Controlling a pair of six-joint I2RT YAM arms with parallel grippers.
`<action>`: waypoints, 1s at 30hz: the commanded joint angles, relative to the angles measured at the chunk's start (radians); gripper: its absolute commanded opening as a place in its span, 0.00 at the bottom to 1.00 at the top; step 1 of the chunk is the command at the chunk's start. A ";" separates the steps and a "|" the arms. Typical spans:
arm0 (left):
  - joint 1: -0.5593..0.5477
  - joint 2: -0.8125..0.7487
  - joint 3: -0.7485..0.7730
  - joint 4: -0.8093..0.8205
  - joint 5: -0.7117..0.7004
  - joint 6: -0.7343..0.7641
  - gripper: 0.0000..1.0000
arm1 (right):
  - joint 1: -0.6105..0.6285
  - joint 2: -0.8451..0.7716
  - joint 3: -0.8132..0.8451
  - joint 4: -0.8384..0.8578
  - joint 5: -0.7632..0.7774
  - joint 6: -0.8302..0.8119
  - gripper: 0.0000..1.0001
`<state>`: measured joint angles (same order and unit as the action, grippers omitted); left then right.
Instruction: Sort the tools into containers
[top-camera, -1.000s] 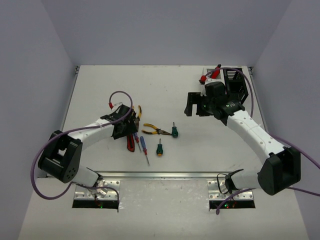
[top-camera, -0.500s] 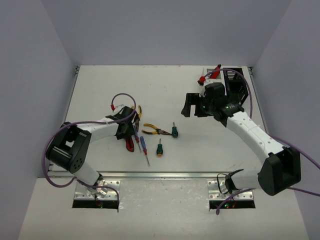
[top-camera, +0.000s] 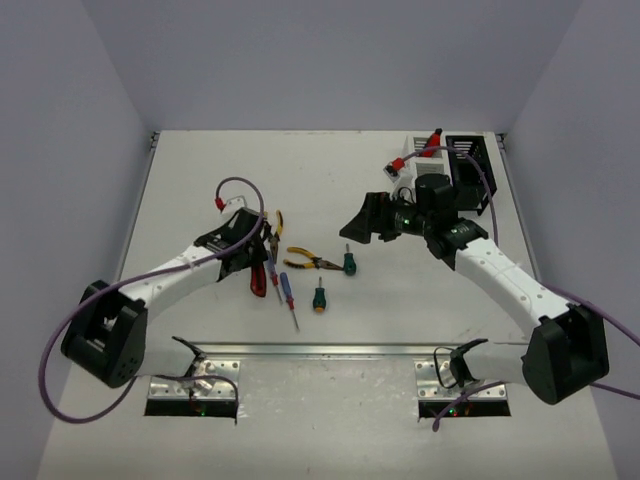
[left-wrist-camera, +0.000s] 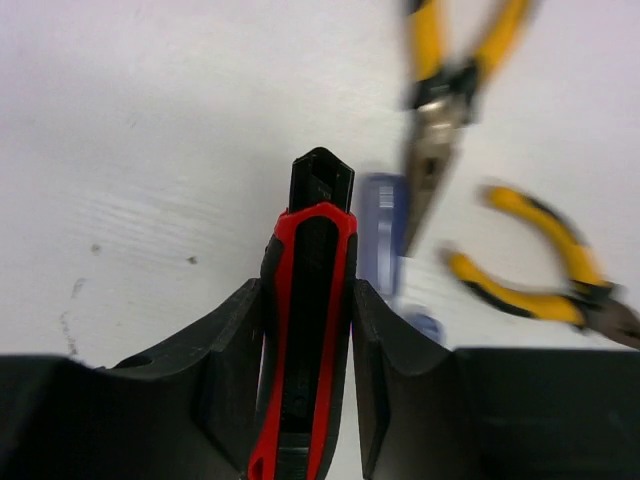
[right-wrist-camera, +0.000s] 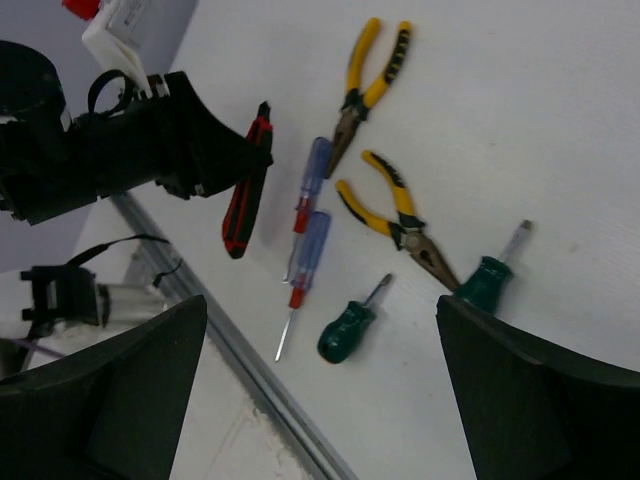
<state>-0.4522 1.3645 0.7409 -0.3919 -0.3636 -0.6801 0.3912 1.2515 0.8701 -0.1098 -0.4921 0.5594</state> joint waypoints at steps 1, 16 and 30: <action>-0.085 -0.274 0.036 0.206 0.145 0.131 0.00 | 0.092 0.040 -0.007 0.268 -0.218 0.077 0.92; -0.192 -0.461 -0.202 0.859 0.499 0.238 0.00 | 0.209 0.035 0.069 0.414 0.159 0.239 0.74; -0.213 -0.429 -0.174 0.878 0.513 0.279 0.00 | 0.390 0.101 0.209 0.190 0.402 0.088 0.42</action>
<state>-0.6494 0.9442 0.5159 0.3907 0.1283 -0.4295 0.7431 1.3202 1.0102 0.1350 -0.1963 0.7046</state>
